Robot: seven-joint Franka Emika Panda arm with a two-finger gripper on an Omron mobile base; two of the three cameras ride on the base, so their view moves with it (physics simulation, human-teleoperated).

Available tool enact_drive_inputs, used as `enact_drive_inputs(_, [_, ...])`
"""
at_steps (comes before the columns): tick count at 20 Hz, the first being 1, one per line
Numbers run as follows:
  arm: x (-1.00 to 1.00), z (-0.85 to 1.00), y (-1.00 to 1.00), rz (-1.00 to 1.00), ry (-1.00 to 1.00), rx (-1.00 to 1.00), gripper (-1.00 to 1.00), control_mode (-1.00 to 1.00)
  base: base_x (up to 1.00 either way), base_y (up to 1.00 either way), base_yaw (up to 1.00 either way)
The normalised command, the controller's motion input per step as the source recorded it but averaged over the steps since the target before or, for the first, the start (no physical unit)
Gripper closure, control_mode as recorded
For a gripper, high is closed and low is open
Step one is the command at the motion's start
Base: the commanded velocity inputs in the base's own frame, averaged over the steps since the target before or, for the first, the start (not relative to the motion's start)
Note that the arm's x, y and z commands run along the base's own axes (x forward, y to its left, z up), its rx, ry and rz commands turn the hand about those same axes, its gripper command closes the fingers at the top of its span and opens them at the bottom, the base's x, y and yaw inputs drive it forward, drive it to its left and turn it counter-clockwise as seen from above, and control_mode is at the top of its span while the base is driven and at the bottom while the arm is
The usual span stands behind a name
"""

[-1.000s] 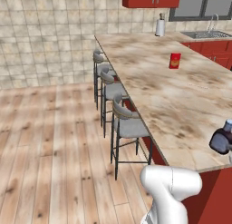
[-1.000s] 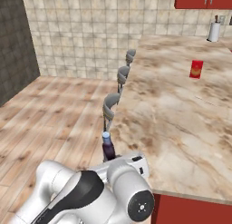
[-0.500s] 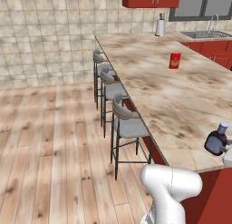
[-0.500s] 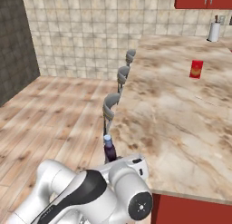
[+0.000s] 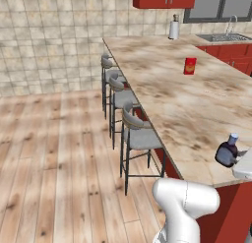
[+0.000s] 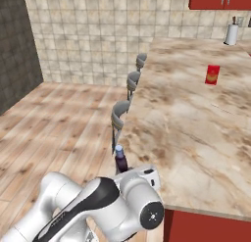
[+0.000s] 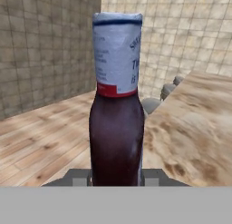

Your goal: Move the condiment bottle and shaker from the cabinet to the dining counter.

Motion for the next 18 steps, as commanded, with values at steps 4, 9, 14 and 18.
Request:
enact_drive_inputs(4, [0.29,-0.23,0.0,0.0,0.0,0.0,1.0,-1.0,0.0,0.0,0.0])
enact_drive_inputs(9, [0.32,-0.19,0.0,0.02,0.0,0.0,1.0,-1.0,0.0,0.0,0.0])
enact_drive_inputs(14, [0.37,-0.14,-0.11,0.04,0.0,0.0,1.0,-1.0,0.0,0.0,0.0])
enact_drive_inputs(18, [0.37,-0.15,-0.14,0.03,0.0,0.0,1.0,-1.0,0.0,0.0,0.0])
